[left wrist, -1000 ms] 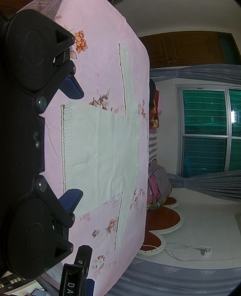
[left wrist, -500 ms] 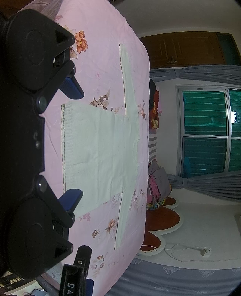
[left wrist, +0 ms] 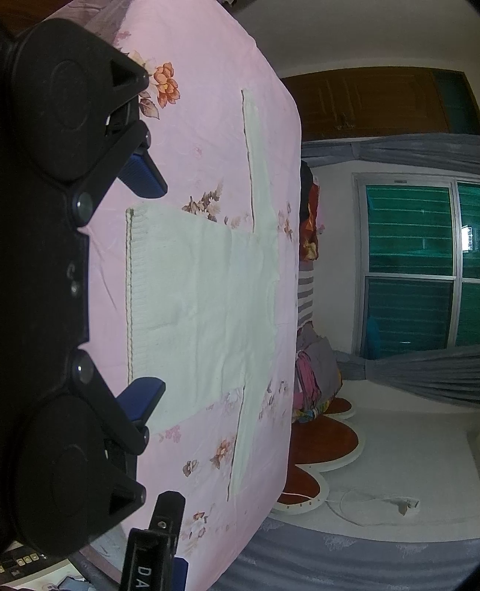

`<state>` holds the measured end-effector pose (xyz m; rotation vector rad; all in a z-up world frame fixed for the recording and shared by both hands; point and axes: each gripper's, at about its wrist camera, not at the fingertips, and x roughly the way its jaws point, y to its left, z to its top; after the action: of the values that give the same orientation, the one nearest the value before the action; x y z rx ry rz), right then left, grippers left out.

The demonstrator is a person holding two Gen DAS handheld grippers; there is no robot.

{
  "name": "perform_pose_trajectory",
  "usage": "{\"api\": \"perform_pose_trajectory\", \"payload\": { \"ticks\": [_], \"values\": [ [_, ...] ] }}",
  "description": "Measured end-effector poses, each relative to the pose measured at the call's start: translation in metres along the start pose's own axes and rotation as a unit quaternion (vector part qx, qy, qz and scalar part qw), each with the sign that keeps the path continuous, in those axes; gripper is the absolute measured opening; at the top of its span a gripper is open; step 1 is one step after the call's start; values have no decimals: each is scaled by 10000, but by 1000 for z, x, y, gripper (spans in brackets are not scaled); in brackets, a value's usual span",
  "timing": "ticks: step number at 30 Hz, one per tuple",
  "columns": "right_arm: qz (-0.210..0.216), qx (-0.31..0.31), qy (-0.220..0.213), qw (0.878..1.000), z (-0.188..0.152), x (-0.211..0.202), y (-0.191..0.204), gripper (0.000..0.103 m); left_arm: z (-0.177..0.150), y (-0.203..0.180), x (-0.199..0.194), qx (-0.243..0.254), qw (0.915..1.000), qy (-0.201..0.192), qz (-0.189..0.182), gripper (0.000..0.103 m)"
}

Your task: Fold small clothes

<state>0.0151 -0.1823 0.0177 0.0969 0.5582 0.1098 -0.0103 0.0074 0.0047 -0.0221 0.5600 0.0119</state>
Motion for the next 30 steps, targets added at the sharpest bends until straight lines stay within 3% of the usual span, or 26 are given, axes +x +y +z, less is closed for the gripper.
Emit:
{"api": "perform_pose_trajectory", "payload": {
  "ticks": [13, 30],
  "values": [
    [43, 42, 51, 10000, 4, 24, -2, 103, 3, 2, 25, -16, 9999, 90, 41, 103],
    [-399, 430, 31, 9983, 66, 139, -17, 103, 70, 8, 156, 301, 9981, 238, -475, 103]
  ]
}}
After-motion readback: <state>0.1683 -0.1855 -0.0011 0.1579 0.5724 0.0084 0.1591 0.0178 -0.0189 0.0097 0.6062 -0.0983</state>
